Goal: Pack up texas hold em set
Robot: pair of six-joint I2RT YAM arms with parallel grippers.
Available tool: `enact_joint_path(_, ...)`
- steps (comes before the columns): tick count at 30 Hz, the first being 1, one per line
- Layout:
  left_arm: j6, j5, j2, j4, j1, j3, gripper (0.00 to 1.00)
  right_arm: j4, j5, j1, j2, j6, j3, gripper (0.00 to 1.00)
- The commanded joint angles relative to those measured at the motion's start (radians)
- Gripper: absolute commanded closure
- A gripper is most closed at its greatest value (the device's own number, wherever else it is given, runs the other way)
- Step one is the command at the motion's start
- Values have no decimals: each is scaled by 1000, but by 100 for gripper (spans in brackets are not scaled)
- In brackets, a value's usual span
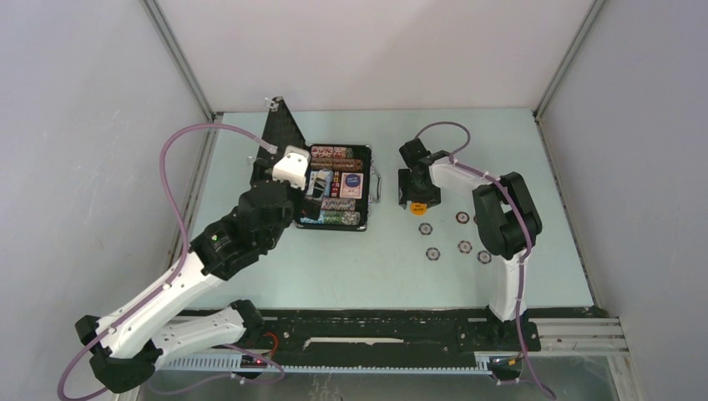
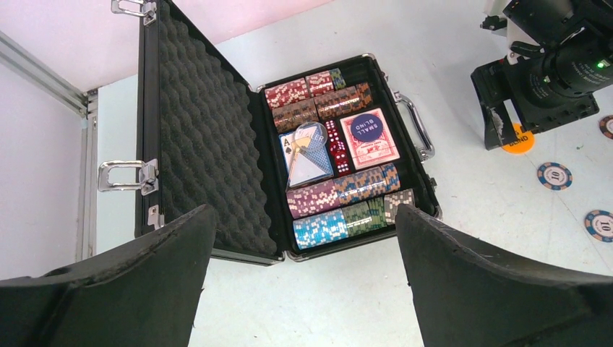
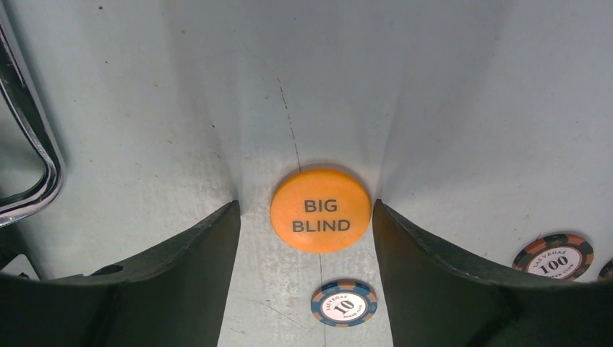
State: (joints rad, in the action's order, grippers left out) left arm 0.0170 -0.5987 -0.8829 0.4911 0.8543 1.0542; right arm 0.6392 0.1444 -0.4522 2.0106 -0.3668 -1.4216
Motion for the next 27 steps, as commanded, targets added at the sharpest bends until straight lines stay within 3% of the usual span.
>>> enact_joint_path(1, -15, -3, 12, -35, -3, -26, 0, 37, 18, -3, 21, -10, -44, 26)
enact_joint_path(15, -15, 6, -1, -35, -2, -30, 0, 32, -33, -4, 0, -3, -28, 36)
enact_joint_path(21, -15, 5, -4, -34, -2, -30, 0, 33, -22, -5, -13, 0, -19, 31)
enact_joint_path(27, -15, 4, -9, -34, -3, -30, 0, 35, -38, -2, -14, 6, -13, 33)
